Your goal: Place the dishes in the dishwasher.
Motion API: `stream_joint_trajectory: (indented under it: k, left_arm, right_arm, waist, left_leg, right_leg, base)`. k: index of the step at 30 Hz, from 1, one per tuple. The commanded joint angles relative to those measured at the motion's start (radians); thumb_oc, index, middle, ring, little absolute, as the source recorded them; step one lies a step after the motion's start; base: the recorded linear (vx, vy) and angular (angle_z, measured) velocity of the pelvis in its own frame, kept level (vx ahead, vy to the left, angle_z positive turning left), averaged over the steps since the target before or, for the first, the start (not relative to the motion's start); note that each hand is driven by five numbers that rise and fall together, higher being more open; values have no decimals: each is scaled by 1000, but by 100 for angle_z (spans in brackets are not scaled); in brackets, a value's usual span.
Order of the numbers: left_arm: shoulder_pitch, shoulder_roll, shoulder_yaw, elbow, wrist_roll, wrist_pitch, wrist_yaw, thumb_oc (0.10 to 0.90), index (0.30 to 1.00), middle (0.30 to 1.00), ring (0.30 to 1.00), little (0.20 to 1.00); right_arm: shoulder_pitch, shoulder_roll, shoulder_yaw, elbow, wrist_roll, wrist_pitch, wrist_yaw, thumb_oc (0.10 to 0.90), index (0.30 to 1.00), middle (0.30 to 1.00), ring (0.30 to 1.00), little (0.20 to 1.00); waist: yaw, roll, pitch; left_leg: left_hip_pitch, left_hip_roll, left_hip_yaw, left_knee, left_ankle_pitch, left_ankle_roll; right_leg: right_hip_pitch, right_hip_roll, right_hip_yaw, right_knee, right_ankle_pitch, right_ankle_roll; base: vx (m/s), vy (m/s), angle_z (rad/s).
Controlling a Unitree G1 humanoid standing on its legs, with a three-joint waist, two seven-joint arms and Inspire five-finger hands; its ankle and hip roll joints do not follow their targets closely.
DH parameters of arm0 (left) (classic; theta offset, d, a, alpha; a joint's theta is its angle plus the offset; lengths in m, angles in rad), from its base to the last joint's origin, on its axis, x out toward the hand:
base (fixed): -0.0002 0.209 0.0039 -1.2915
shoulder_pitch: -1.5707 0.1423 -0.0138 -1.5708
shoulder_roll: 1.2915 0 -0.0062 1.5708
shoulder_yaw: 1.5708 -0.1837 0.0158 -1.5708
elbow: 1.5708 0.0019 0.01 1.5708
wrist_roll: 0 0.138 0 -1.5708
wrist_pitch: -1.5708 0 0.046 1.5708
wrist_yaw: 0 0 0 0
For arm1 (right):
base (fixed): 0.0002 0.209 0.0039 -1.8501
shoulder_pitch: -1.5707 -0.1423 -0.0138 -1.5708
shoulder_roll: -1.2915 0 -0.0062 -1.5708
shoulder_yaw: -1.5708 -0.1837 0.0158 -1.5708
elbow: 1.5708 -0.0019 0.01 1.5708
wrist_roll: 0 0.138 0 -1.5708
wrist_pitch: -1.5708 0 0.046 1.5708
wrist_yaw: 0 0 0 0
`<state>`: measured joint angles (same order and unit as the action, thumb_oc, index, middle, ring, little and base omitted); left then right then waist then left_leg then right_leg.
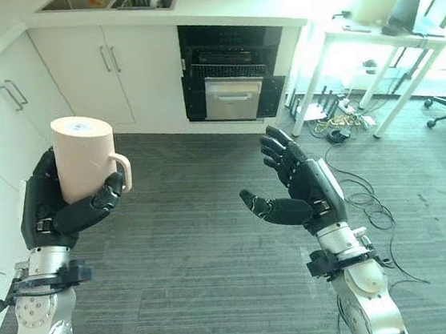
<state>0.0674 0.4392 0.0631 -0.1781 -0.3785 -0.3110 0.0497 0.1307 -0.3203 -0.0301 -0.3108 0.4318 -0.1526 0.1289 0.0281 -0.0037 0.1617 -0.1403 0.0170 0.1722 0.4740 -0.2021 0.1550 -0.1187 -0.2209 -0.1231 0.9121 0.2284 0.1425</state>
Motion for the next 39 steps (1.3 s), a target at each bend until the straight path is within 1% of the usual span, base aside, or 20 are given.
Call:
stream_joint_trajectory:
  k: [1,2,3,6,8,11,12,14,17,19,20,22,25,26,29,31,32,34,35,39]
  left_arm:
    - [-75,37,29,-137,51,-77,-29,400,300,300,300,300]
    - [-79,41,32,-136,52,-77,-32,400,300,300,300,300]
    - [-72,47,41,-142,62,-80,-34,400,300,300,300,300]
    - [-59,40,29,-160,104,-79,-10,400,300,300,300,300]
    - [-53,39,28,-164,113,-79,-5,400,300,300,300,300]
    - [-40,47,14,-167,113,-58,34,400,300,300,300,300]
    - [-37,47,19,-168,92,-57,32,400,300,300,300,300]
    - [-32,40,22,-178,76,-57,23,400,300,300,300,300]
    - [-21,30,26,-175,60,-68,21,400,300,300,300,300]
    - [0,19,30,-170,37,-76,3,400,300,300,300,300]
    - [4,15,29,-168,28,-78,-7,400,300,300,300,300]
    - [7,3,20,-151,10,-88,-38,400,300,300,300,300]
    - [31,1,34,-147,-19,-102,-59,400,300,300,300,300]
    - [35,2,37,-148,-22,-107,-59,400,300,300,300,300]
    - [18,4,27,-134,-36,-113,-40,400,300,300,300,300]
    - [23,-2,27,-126,-31,-132,-29,400,300,300,300,300]
    - [31,-7,30,-123,-32,-143,-31,400,300,300,300,300]
    - [35,-12,40,-120,-35,-155,-29,400,300,300,300,300]
    - [36,-6,55,-116,-48,-159,-30,400,300,300,300,300]
    - [7,5,56,-112,-40,-147,-17,400,300,300,300,300]
  right_arm:
    - [-53,-104,-31,-69,8,-94,6,800,900,900,900,900]
    - [-46,-109,-41,-69,21,-97,10,800,900,900,900,900]
    - [-25,-118,-65,-71,62,-112,30,800,900,900,900,900]
    - [-22,-110,-74,-72,83,-135,64,800,900,900,900,900]
    - [-30,-106,-70,-77,84,-131,63,800,900,900,900,900]
    - [-99,-136,-28,-57,90,-101,17,800,900,900,900,900]
    - [-106,-141,-29,-61,93,-95,20,800,900,900,900,900]
    - [-101,-149,-32,-64,96,-92,15,800,900,900,900,900]
    - [-87,-162,-43,-61,111,-90,40,800,900,900,900,900]
    - [-65,-170,-53,-61,112,-91,62,800,900,900,900,900]
    - [-56,-169,-57,-58,108,-95,64,800,900,900,900,900]
    - [-57,-170,-55,-46,93,-90,43,800,900,900,900,900]
    - [-68,-166,-51,-33,77,-77,44,800,900,900,900,900]
    - [-67,-159,-46,-31,53,-75,42,800,900,900,900,900]
    - [-54,-167,-48,-23,25,-80,37,800,900,900,900,900]
    - [-53,-172,-47,-17,25,-82,44,800,900,900,900,900]
    - [-52,-179,-49,-18,27,-81,46,800,900,900,900,900]
    - [-48,-194,-56,-22,29,-71,56,800,900,900,900,900]
    - [-37,-202,-70,-29,42,-72,71,800,900,900,900,900]
    - [-42,-192,-79,-42,58,-57,68,800,900,900,900,900]
  waist:
    - [-33,21,-47]
    - [-40,15,-38]
    - [-60,6,-21]
    - [-86,-16,4]
    - [-84,-18,1]
    - [-68,-41,-53]
    - [-72,-35,-69]
    - [-66,-32,-77]
    - [-59,-49,-77]
    - [-51,-61,-62]
    - [-49,-63,-55]
    - [-33,-65,-36]
    - [-23,-51,-33]
    - [-24,-30,-30]
    - [-33,15,-41]
    - [-24,30,-47]
    - [-23,32,-49]
    - [-24,28,-55]
    - [-25,22,-60]
    - [-17,8,-71]
  left_leg:
    - [14,-2,-71,-174,7,-117]
    - [29,0,-67,-174,1,-121]
    - [63,11,-60,-174,-23,-129]
    - [125,1,-66,-174,-87,-133]
    - [143,2,-72,-174,-109,-133]
    - [209,43,-59,-174,-126,-175]
    - [231,66,-54,-174,-88,-197]
    - [239,88,-45,-174,21,-221]
    - [256,86,-31,-163,165,-245]
    - [167,97,-11,52,229,-262]
    - [114,106,-5,122,232,-260]
    - [22,82,7,128,176,-224]
    - [41,68,77,-107,186,-220]
    - [16,100,96,-174,183,-230]
    - [-98,163,35,-174,142,-269]
    - [-146,175,-30,-174,181,-285]
    - [-153,183,-27,-174,192,-290]
    - [-147,194,5,-174,159,-281]
    - [-125,189,19,-174,126,-267]
    - [-98,149,19,-174,90,-241]
  right_leg:
    - [-31,107,-145,-250,-281,-11]
    - [-33,103,-167,-356,-265,-11]
    - [-35,89,-181,-580,-222,-10]
    - [-199,-12,-81,-612,-177,33]
    - [-211,-20,-64,-612,-192,37]
    - [-144,8,-98,-612,-245,37]
    - [-131,47,-86,-612,-269,10]
    - [-109,76,-83,-612,-299,-19]
    - [-72,98,-52,-612,-339,-61]
    - [-31,113,-44,-612,-365,-98]
    - [-18,113,-54,-612,-371,-107]
    - [11,107,-79,-612,-385,-105]
    - [27,109,-93,-612,-409,-87]
    - [37,123,-102,-612,-423,-80]
    - [61,154,-122,-612,-460,-72]
    - [69,175,-106,-612,-474,-81]
    - [77,177,-109,-612,-483,-84]
    - [91,159,-127,-612,-490,-82]
    - [108,137,-137,-612,-492,-70]
    - [149,106,-138,-612,-496,-43]
  base:
    - [317,-89,-27]
    - [419,-250,-27]
    - [311,-297,-2]
    - [336,-378,11]
    - [353,-371,7]
    - [526,-549,9]
    - [570,-580,-4]
    - [352,-373,-37]
    - [260,-288,-61]
    - [209,-301,-50]
    - [196,-290,-18]
    - [166,-123,6]
    - [170,55,10]
    - [160,123,-28]
    - [183,161,8]
    - [220,170,32]
    - [188,151,-12]
    - [279,288,-36]
    - [350,365,-22]
    - [260,292,-1]
